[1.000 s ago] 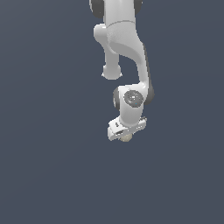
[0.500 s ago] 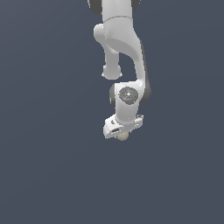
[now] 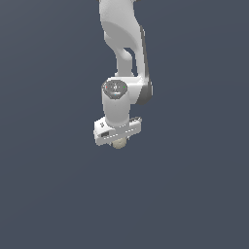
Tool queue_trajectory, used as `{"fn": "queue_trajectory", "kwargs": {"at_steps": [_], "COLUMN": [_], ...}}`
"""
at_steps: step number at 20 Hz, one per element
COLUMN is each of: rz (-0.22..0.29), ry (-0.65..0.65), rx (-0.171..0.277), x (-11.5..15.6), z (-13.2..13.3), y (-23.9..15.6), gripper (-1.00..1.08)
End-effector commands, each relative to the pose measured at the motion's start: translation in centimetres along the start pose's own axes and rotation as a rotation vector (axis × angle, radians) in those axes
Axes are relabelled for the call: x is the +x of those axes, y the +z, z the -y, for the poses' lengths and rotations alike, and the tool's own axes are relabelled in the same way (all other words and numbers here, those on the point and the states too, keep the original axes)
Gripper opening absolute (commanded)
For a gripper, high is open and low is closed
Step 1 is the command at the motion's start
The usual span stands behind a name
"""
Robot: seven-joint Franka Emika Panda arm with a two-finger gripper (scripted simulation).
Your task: Pick up the object and move it to a goal position.
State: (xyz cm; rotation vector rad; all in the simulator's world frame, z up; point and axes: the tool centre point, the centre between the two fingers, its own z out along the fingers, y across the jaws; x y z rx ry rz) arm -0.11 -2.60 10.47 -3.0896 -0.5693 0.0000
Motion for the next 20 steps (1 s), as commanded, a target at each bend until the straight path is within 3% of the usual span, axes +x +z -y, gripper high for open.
{"fn": "queue_trajectory", "kwargs": {"at_steps": [1, 11, 20], "rz": [0.0, -0.001, 0.0], "ry": [0.0, 0.0, 0.0], "rx": [0.0, 0.001, 0.0], "x": [-1.4, -5.8, -6.9], "z": [-2.4, -10.4, -13.0], "y": [-1.7, -7.6, -9.3], "gripper": [-1.0, -1.0, -1.0]}}
